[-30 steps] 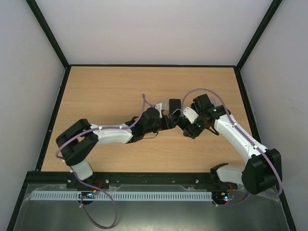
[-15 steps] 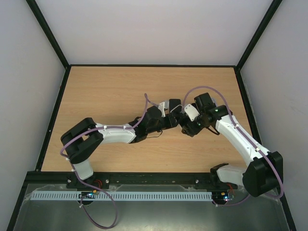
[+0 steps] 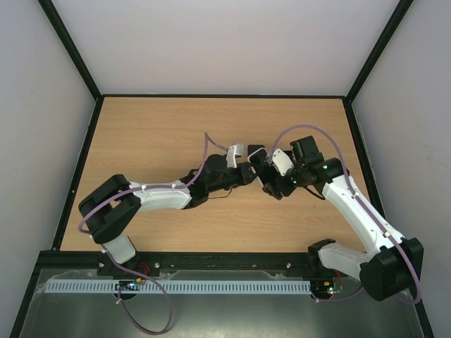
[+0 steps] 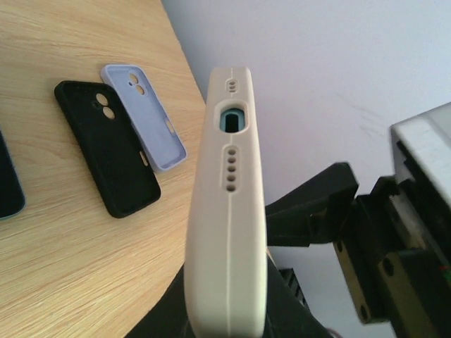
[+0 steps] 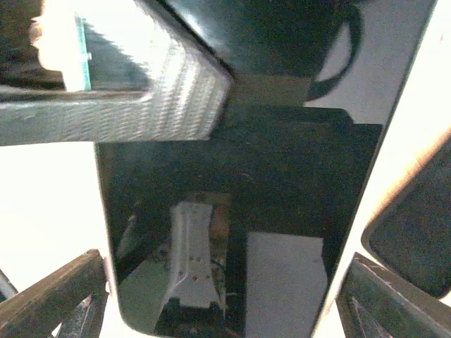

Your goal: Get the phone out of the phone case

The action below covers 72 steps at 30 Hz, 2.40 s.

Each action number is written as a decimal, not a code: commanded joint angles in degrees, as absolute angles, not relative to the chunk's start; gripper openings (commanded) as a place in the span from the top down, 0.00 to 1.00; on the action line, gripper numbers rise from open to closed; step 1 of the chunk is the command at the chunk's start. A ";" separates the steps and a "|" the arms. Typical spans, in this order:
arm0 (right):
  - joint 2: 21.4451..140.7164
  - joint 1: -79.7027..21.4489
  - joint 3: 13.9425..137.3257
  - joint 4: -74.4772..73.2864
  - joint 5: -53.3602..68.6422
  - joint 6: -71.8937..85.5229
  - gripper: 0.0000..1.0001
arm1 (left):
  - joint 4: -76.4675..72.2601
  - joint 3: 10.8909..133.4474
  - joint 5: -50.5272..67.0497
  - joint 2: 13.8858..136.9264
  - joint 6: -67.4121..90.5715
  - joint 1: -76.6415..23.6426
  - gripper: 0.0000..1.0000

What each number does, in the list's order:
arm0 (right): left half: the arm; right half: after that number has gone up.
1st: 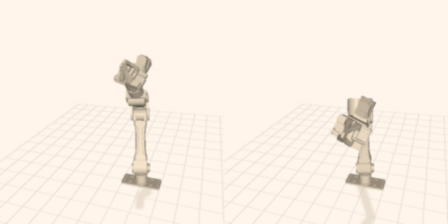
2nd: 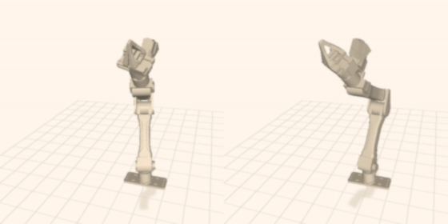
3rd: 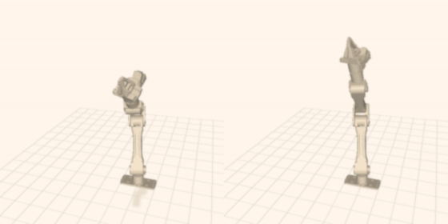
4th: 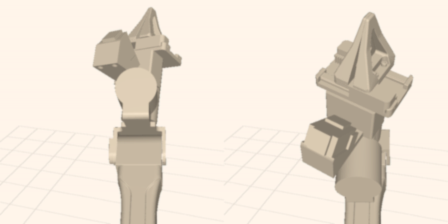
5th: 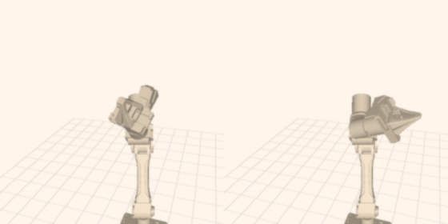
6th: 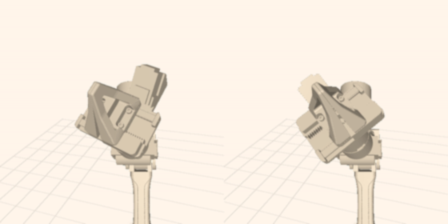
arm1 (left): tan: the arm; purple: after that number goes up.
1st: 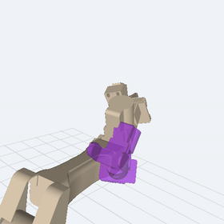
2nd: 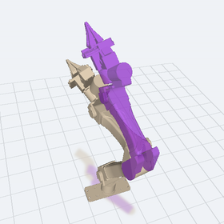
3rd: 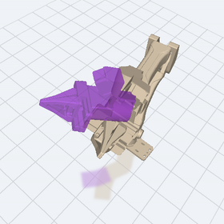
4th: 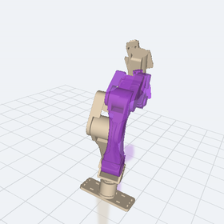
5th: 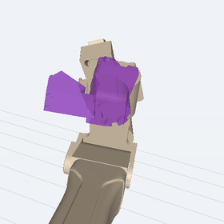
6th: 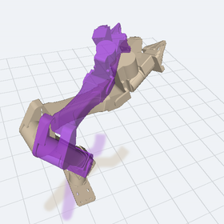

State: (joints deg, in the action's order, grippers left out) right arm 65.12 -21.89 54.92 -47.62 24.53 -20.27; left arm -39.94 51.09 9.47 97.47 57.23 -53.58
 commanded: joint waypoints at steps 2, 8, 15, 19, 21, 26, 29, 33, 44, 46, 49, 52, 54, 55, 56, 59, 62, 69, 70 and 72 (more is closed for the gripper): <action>61.35 -22.68 59.11 -48.72 33.90 -22.83 0.15 | -43.61 46.44 18.55 90.00 46.56 -50.11 0.98; 60.30 -22.68 60.97 -53.06 40.51 -27.88 0.14 | -40.53 41.42 34.81 82.39 34.78 -46.06 0.98; 61.61 -22.68 59.93 -62.08 51.22 -40.50 0.26 | -38.89 39.25 47.07 75.91 28.82 -43.86 0.98; 61.03 -22.68 58.53 -66.75 55.50 -50.15 0.37 | -39.12 40.77 51.88 75.33 28.56 -43.81 0.98; 60.46 -22.68 57.89 -67.41 56.45 -52.24 0.43 | -40.42 41.36 53.65 75.58 29.64 -43.81 0.98; 59.94 -22.76 57.14 -68.40 59.78 -56.02 0.53 | -43.05 42.38 56.34 75.55 32.99 -43.86 0.98; 59.84 -22.76 57.00 -69.24 61.41 -57.97 0.58 | -43.22 42.73 56.27 74.95 34.06 -43.85 0.98; 58.25 -22.84 55.91 -69.03 62.61 -59.48 0.66 | -44.41 43.41 57.26 74.97 36.47 -43.84 0.98; 53.73 -22.85 53.29 -67.72 62.69 -59.50 0.77 | -46.41 43.18 57.85 74.97 39.47 -43.90 0.98; 53.83 -22.85 52.79 -68.13 63.02 -60.00 0.77 | -46.84 43.29 57.71 75.07 39.76 -43.91 0.98; 54.36 -22.85 52.07 -68.84 63.77 -61.40 0.77 | -48.14 43.36 57.52 75.14 40.79 -43.94 0.98; 54.90 -22.85 52.33 -69.63 64.18 -61.86 0.77 | -47.74 43.68 56.82 75.07 40.76 -43.89 0.98; 54.76 -22.87 52.18 -70.05 64.58 -62.42 0.75 | -47.29 44.00 56.05 74.98 40.56 -43.92 0.98; 54.76 -22.92 52.20 -70.36 64.68 -62.87 0.75 | -47.02 44.11 55.47 74.79 40.29 -43.87 0.98; 54.76 -22.94 52.21 -70.78 64.69 -63.19 0.74 | -46.62 44.24 54.71 74.49 40.14 -43.88 0.98; 54.59 -22.94 52.39 -71.25 64.67 -63.46 0.68 | -45.67 44.29 53.22 73.57 39.08 -43.90 0.98; 54.34 -22.94 52.41 -72.11 65.17 -64.28 0.66 | -44.66 44.38 52.25 73.08 38.43 -43.95 0.98; 54.37 -22.94 52.91 -70.07 65.99 -61.39 0.66 | -45.08 44.39 52.39 72.98 38.80 -43.95 0.98; 54.52 -22.94 53.15 -70.31 66.29 -61.28 0.66 | -45.00 44.51 52.43 72.91 38.79 -43.93 0.98; 55.03 -22.94 53.73 -70.62 66.81 -61.28 0.66 | -44.54 44.65 52.62 72.92 38.51 -43.94 0.98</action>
State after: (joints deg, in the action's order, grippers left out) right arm 54.76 -22.63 52.84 -69.87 64.71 -62.04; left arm -40.86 42.17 52.56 74.70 39.35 -44.07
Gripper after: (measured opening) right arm 0.336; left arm 0.088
